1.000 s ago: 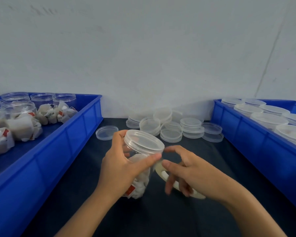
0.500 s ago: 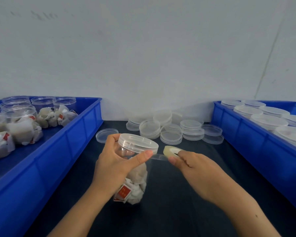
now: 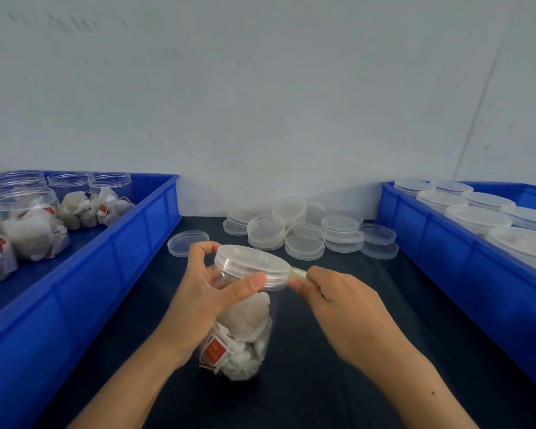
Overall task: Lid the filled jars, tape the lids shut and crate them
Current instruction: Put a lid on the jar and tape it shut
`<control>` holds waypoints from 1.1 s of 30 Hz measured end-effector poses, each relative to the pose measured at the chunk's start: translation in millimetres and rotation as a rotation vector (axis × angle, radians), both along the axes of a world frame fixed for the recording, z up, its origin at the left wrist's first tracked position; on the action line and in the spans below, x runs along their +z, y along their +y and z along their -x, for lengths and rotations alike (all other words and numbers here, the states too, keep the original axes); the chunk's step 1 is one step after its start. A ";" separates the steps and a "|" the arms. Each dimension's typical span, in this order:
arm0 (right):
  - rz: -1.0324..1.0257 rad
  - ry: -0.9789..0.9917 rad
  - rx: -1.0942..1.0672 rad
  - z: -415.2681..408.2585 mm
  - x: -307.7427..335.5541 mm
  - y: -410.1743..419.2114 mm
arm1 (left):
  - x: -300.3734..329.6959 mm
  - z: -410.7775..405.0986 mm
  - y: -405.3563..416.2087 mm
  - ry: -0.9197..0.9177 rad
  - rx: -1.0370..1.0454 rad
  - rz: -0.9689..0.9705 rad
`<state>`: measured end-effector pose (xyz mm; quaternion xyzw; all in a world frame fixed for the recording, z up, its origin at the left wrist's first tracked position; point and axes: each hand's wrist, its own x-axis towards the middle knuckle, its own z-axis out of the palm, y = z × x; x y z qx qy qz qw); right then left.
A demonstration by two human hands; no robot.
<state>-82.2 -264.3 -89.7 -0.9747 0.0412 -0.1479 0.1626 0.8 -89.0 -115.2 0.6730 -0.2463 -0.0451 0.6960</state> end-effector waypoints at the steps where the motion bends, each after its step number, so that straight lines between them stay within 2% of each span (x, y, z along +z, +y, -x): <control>1: 0.001 -0.013 -0.003 0.2 -0.7 0.5 | -0.1 -0.5 0.6 0.001 0.000 -0.009; 8: 0.004 -0.050 -0.032 1.2 -2.2 4.0 | -0.6 2.3 1.4 -0.095 -0.018 -0.033; 14: 0.002 -0.111 -0.069 2.7 -3.7 11.8 | -4.0 9.2 1.5 -0.230 0.173 -0.051; 17: 0.000 -0.140 -0.086 3.7 -4.7 16.1 | -5.3 15.3 -2.2 -0.290 0.230 -0.143; 21: -0.116 -0.151 -0.067 3.4 -7.3 22.3 | -3.1 15.9 -5.4 -0.307 0.269 -0.262; 26: -0.282 0.017 0.085 3.6 -4.0 14.2 | -10.0 9.7 -5.1 -0.257 0.337 -0.164; 29: -0.235 0.098 0.087 5.8 -1.3 9.4 | -9.8 4.3 -0.5 -0.220 0.325 -0.142; 33: -0.133 0.018 0.081 5.1 3.0 1.5 | -7.5 -2.7 6.1 -0.195 0.289 -0.130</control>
